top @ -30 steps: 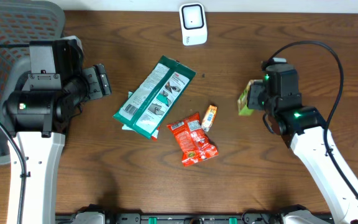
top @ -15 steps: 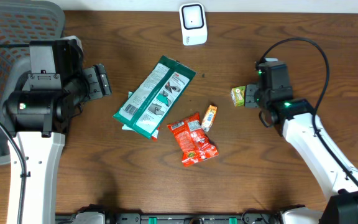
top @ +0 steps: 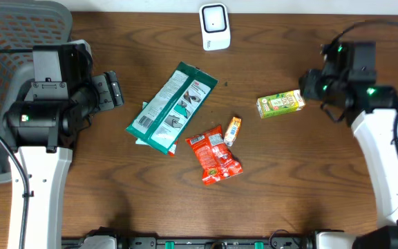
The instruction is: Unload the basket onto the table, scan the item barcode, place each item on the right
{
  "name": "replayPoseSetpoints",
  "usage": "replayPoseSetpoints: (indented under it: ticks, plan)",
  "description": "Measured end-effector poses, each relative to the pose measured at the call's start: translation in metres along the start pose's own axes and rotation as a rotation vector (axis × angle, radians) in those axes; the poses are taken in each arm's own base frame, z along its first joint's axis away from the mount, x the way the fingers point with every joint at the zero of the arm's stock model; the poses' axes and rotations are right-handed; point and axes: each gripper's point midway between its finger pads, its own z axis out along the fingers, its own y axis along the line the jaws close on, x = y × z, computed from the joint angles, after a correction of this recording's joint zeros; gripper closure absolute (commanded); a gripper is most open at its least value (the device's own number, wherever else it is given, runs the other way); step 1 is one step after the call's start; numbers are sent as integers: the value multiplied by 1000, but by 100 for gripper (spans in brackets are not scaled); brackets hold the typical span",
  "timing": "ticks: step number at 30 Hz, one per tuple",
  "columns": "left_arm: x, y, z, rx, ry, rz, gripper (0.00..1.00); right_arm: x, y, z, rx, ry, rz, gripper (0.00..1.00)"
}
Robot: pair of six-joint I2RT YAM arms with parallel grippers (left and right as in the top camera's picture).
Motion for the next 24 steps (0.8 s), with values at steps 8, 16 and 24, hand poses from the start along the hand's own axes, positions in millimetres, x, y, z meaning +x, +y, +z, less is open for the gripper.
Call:
replayPoseSetpoints:
  ticks: [8, 16, 24]
  plan:
    - [0, 0, 0, 0, 0, 0, 17, -6, 7, 42, -43, 92, 12, 39]
    - [0, 0, 0, 0, 0, 0, 17, 43, 6, 116, -96, 321, 46, 39]
    - [0, 0, 0, 0, 0, 0, 17, 95, 35, 149, -182, 494, -75, 38]
